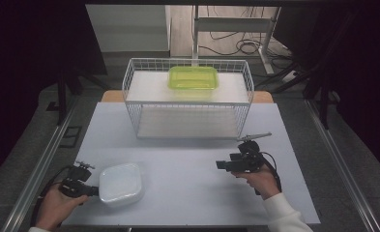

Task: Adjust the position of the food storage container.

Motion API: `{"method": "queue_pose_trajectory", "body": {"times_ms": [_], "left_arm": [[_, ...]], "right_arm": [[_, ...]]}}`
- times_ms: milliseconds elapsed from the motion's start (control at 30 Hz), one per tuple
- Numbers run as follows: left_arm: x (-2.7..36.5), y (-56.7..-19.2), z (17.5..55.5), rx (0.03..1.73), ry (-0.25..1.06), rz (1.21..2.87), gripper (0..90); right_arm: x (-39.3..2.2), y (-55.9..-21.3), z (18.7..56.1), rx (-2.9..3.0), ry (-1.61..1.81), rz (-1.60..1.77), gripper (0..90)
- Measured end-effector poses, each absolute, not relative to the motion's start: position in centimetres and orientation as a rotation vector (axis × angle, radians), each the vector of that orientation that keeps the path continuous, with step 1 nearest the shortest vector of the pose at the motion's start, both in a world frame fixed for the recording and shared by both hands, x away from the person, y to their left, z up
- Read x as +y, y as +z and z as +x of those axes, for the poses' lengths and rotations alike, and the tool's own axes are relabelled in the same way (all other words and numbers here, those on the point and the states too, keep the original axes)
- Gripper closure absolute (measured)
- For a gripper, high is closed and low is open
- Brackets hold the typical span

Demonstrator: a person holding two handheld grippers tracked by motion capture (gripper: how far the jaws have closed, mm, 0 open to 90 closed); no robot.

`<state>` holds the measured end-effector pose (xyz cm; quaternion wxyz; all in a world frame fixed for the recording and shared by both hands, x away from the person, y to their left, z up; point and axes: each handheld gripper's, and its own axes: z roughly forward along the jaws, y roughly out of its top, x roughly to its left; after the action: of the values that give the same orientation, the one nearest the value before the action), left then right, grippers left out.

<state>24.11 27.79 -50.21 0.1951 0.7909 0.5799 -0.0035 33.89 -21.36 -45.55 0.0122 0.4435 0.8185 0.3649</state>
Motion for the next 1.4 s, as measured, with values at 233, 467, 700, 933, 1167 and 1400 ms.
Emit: {"method": "queue_pose_trajectory", "body": {"times_ms": [233,467,700,933,1167,1400], "left_arm": [[24.8,-50.1,25.6,1.545,-0.045,2.257,89.8],[21.1,-49.9,26.8,1.453,-0.072,2.303,89.8],[18.1,-49.8,28.3,1.397,-0.082,2.322,89.8],[14.8,-49.5,29.0,1.325,-0.104,2.345,89.8],[12.4,-49.5,29.7,1.273,-0.122,2.355,89.8],[12.2,-49.9,29.9,1.272,-0.130,2.327,89.7]], "right_arm": [[-21.6,-45.4,33.9,2.543,1.145,1.394,25.6],[-21.8,-45.4,33.9,2.540,1.153,1.392,25.6],[-22.0,-45.2,33.9,2.538,1.161,1.393,25.5],[-22.1,-45.2,33.9,2.536,1.163,1.393,25.5],[-22.1,-45.2,33.9,2.535,1.166,1.394,25.5],[-22.2,-45.2,33.9,2.534,1.161,1.395,25.3]]}}
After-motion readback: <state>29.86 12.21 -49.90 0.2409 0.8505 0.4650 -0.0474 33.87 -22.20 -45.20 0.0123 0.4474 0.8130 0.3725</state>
